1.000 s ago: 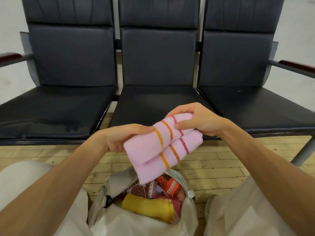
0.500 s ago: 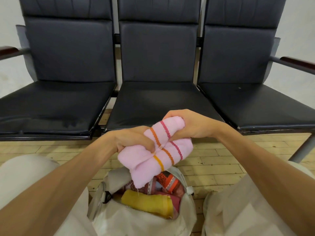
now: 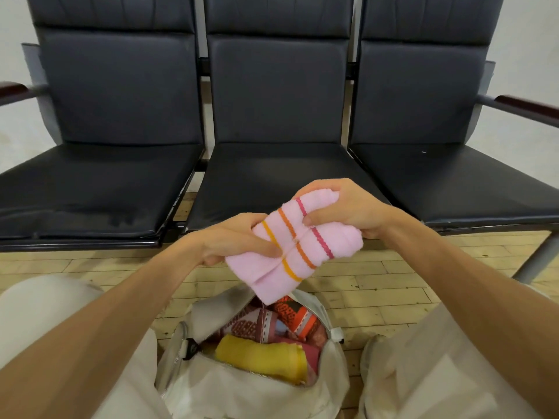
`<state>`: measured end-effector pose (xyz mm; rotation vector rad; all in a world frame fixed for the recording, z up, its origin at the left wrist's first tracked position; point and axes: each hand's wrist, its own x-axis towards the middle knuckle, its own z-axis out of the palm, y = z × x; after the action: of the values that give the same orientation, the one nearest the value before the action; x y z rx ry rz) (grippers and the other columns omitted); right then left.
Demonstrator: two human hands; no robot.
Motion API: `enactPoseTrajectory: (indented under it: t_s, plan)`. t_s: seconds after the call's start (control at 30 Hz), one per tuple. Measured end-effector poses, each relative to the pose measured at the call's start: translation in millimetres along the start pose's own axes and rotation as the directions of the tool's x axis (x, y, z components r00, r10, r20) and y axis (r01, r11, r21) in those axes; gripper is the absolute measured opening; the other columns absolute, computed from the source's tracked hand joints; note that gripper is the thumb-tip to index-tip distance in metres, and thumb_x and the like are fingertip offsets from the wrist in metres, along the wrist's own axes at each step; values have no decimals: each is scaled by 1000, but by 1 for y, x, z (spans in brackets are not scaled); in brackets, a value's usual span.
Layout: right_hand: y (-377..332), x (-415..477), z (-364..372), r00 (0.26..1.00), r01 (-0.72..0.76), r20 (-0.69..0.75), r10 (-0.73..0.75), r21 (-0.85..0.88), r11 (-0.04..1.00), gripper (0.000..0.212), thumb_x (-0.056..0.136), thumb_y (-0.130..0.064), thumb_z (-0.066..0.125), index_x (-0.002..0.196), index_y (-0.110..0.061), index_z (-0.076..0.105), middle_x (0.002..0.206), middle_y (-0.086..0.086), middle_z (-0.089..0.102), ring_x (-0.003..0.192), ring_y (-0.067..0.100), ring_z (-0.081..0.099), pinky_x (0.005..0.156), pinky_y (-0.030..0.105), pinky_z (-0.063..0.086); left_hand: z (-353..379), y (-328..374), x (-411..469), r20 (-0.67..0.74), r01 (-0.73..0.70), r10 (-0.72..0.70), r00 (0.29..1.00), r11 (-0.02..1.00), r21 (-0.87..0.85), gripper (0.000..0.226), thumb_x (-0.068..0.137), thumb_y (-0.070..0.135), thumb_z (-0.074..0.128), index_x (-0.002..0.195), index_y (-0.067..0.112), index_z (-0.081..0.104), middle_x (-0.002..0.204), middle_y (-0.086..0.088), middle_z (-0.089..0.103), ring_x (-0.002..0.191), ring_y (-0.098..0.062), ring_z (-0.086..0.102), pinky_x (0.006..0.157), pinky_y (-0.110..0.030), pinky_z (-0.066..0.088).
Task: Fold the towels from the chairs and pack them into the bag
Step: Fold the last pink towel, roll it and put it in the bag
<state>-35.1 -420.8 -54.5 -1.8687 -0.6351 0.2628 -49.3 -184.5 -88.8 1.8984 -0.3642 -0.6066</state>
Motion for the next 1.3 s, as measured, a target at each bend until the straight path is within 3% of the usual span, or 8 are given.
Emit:
enactPoseTrajectory:
  t_s: [0.33, 0.5, 0.63, 0.83, 1.0, 1.1, 1.17, 1.3]
  plan:
    - [7, -7, -3, 986, 67, -159, -45, 136, 989, 36, 87, 2, 65, 122, -3, 58, 111, 10, 68, 99, 22, 70, 74, 29, 57, -7, 6, -8, -364, -204, 177, 914, 978, -36, 50, 56, 16, 74, 104, 18, 64, 105, -5, 68, 99, -23, 66, 80, -45, 59]
    - [9, -12, -10, 986, 138, -131, -107, 253, 958, 34, 90, 9, 55, 121, -2, 59, 117, 16, 64, 106, 30, 65, 84, 42, 58, -4, 12, -14, -479, -391, 223, 849, 875, -285, 44, 73, -5, 73, 112, 14, 65, 102, -7, 72, 94, -23, 70, 69, -36, 59]
    - [15, -9, -12, 982, 145, -161, -95, 331, 932, 33, 89, 7, 53, 122, 4, 58, 131, 25, 57, 118, 43, 57, 96, 55, 50, 6, 9, -12, -400, -329, 126, 908, 806, -491, 52, 73, 8, 72, 123, 14, 58, 113, -11, 69, 104, -29, 67, 72, -42, 60]
    - [14, -10, -12, 995, 44, -104, 1, 430, 902, 31, 75, 2, 52, 91, -13, 75, 114, 20, 64, 102, 34, 64, 78, 39, 59, -1, 13, -19, -374, -390, 271, 887, 874, -291, 44, 85, 6, 64, 126, 16, 51, 117, -13, 62, 93, -28, 69, 55, -33, 56]
    - [6, -9, -14, 984, -113, -68, 166, 485, 867, 39, 92, -39, 47, 93, -7, 69, 105, 14, 68, 94, 28, 67, 72, 36, 58, -3, 12, -20, -373, -434, 301, 878, 830, -351, 42, 88, -10, 52, 115, 22, 61, 110, -4, 67, 96, -21, 68, 64, -33, 58]
    - [8, -4, -13, 984, -104, -94, 153, 398, 911, 24, 98, -20, 50, 116, -21, 65, 118, 11, 67, 102, 26, 68, 76, 37, 59, -7, 10, -21, -323, -398, 269, 908, 796, -457, 42, 82, -9, 53, 112, 20, 62, 107, -4, 68, 94, -21, 69, 65, -32, 58]
    - [9, -2, -15, 985, -119, -60, 159, 425, 897, 45, 90, -13, 59, 132, -30, 55, 128, 11, 63, 110, 30, 66, 83, 41, 58, -12, 7, -22, -292, -370, 247, 924, 775, -513, 42, 74, -5, 61, 110, 16, 63, 105, -7, 68, 93, -23, 69, 66, -32, 59]
    - [12, -2, -15, 965, -241, 1, 261, 387, 890, 56, 73, -5, 70, 127, -6, 58, 124, 17, 65, 108, 27, 67, 85, 38, 58, -21, 7, -28, -158, -286, 241, 958, 742, -606, 34, 71, 26, 73, 100, 10, 70, 105, -14, 65, 94, -30, 65, 73, -37, 56]
